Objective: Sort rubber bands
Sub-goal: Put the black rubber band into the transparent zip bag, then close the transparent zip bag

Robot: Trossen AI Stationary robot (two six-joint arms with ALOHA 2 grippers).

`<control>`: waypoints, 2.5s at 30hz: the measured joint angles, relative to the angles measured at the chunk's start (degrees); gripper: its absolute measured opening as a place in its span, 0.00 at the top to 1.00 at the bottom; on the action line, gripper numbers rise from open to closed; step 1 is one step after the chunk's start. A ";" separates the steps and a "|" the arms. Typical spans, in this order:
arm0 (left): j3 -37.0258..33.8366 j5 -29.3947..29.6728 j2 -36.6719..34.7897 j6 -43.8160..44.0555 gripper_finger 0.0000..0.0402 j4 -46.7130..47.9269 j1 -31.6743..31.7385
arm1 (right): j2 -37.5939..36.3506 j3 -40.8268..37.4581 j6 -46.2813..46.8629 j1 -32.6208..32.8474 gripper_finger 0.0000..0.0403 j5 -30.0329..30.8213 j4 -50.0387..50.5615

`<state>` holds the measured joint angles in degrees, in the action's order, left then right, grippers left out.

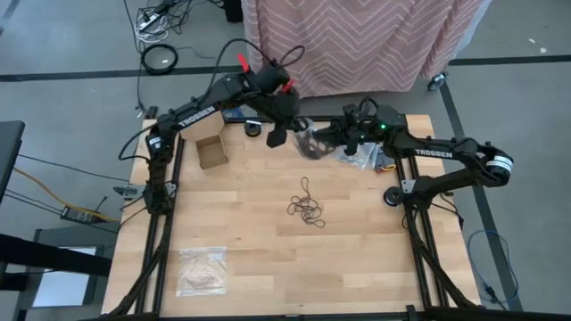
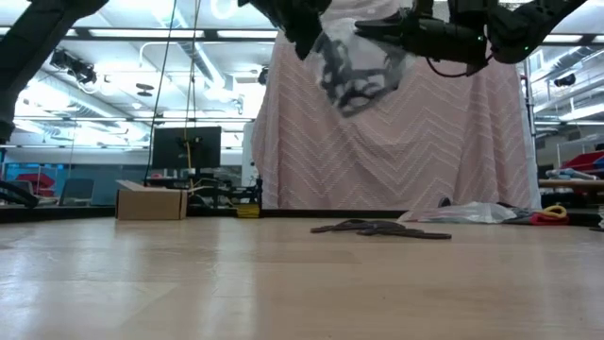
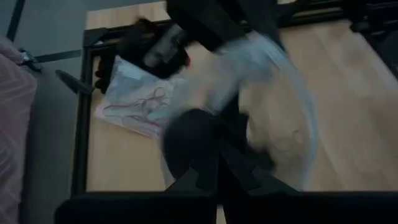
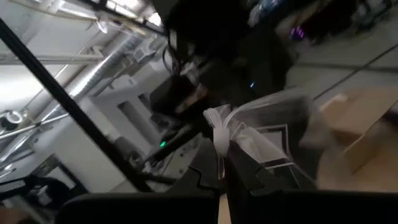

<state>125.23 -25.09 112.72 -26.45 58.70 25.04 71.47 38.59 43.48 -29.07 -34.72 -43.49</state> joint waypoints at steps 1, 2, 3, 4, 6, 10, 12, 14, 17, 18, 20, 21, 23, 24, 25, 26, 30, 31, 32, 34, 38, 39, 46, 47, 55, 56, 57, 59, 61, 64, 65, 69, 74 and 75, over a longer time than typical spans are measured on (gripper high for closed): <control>0.01 -0.76 0.61 0.04 0.98 0.05 -0.26 | 0.51 0.00 -0.02 0.34 1.00 -0.02 -0.04; 0.03 -1.94 1.34 0.11 0.98 0.35 -0.57 | 0.94 0.00 0.00 0.61 1.00 -0.04 -0.24; 0.04 -3.20 2.15 0.16 0.98 1.09 -0.91 | 1.36 0.00 0.00 0.78 1.00 -0.07 -0.49; 0.04 -4.41 3.15 0.32 0.98 2.03 -1.29 | 1.71 0.00 0.00 0.92 1.00 -0.03 -0.74; -0.02 -6.38 4.74 0.47 0.98 4.10 -1.86 | 2.14 0.00 -0.01 1.06 1.00 -0.02 -0.82; -0.02 -8.61 5.88 0.04 0.98 9.71 -2.19 | 2.42 0.02 0.35 0.84 1.00 -0.09 -1.04; 0.06 -7.58 5.78 -0.16 0.98 10.85 -2.09 | 2.42 0.00 0.08 0.69 1.00 -0.02 0.52; 1.32 -6.93 5.51 -0.17 0.98 12.66 -1.55 | 2.42 0.00 -0.26 0.52 1.00 -0.41 1.84; 6.20 -5.41 5.08 -0.16 0.98 14.36 -0.58 | 2.56 0.02 -0.55 0.48 1.00 -0.90 1.72; 8.03 -4.32 4.87 -0.19 0.98 15.39 -0.26 | 2.61 0.02 -0.58 0.48 1.00 -0.90 1.57; 9.99 -2.02 4.64 -0.42 0.98 15.76 0.09 | 2.61 0.02 -0.62 0.32 1.00 -0.87 1.30; 9.77 -1.15 4.20 -0.48 0.98 15.22 0.14 | 2.61 0.02 -0.59 0.15 1.00 -0.93 0.98; 9.42 0.13 3.65 -0.96 0.98 15.55 0.46 | 2.61 0.02 -0.47 0.05 1.00 -0.92 0.29; 9.54 0.37 3.49 -1.36 0.98 15.46 0.47 | 2.63 0.05 -0.48 0.00 1.00 -0.87 0.05; 9.64 0.49 3.02 -1.51 0.98 15.46 0.69 | 2.61 0.07 -0.48 -0.04 1.00 -0.90 0.08; 9.63 0.55 2.38 -1.53 0.98 15.45 0.98 | 2.61 0.07 -0.46 -0.17 1.00 -0.91 0.07; 9.81 0.90 0.70 -1.61 0.98 14.16 1.77 | 2.61 0.07 -0.46 -0.23 1.00 -0.92 0.17; 9.81 1.06 0.44 -1.61 0.98 13.23 1.89 | 2.61 0.07 -0.48 -0.23 1.00 -0.90 0.18; 9.81 1.24 0.31 -1.63 0.98 12.44 2.01 | 2.61 0.07 -0.48 -0.23 1.00 -0.88 0.16; 9.81 1.80 0.23 -1.65 0.98 11.45 2.03 | 2.61 0.07 -0.32 -0.29 1.00 -0.85 -0.05; 9.08 2.56 0.82 -2.10 0.98 11.37 1.98 | 2.61 0.07 -0.17 -0.32 1.00 0.01 -0.48; 8.55 2.99 1.10 -2.14 0.98 11.39 1.93 | 2.61 0.07 -0.17 -0.32 1.00 0.05 -0.56; 3.98 3.93 2.04 -2.25 0.98 8.94 1.19 | 2.61 0.07 -0.13 -0.32 1.00 0.15 -0.65; 3.18 3.16 2.04 -2.12 0.98 8.47 1.04 | 2.61 0.07 -0.13 -0.32 1.00 0.17 -0.65; 0.93 -0.95 2.08 -1.91 0.98 8.00 -0.42 | 2.61 0.07 -0.13 -0.84 1.00 0.44 -0.55; 1.52 0.44 2.10 -1.76 0.98 8.19 -0.20 | 2.61 0.07 -0.13 -0.86 1.00 0.44 -0.54; 2.58 1.91 2.10 -1.63 0.98 8.56 0.12 | 2.61 0.07 -0.14 -0.95 1.00 0.39 -0.56; 5.42 4.98 1.91 -1.62 0.98 9.09 0.74 | 2.61 0.07 -0.15 -1.11 1.00 0.26 -0.60; 9.16 8.34 1.78 -1.61 0.98 9.64 1.33 | 2.61 0.07 -0.13 -1.40 1.00 0.20 -0.81; 8.45 12.68 -1.15 -1.80 0.98 6.86 2.20 | 2.61 0.07 -0.11 -1.83 1.00 0.74 -2.15; 8.32 13.96 -1.95 -1.80 0.98 6.49 2.39 | 2.63 0.07 0.01 -2.12 1.00 1.02 -2.67; 9.73 20.49 -4.75 0.48 0.98 4.99 2.82 | 4.10 3.08 -1.33 -3.54 1.00 5.79 -1.64; 9.64 23.22 -6.55 7.51 0.98 -1.30 1.87 | 7.51 13.76 -7.07 -4.43 1.00 19.39 16.34; 9.64 23.20 -6.52 7.84 0.98 -1.59 1.44 | 8.22 16.75 -8.83 -4.43 1.00 20.15 21.35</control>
<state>134.87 -1.89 106.21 -18.61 57.11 26.48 79.69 55.34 34.65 -33.50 -14.57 -22.14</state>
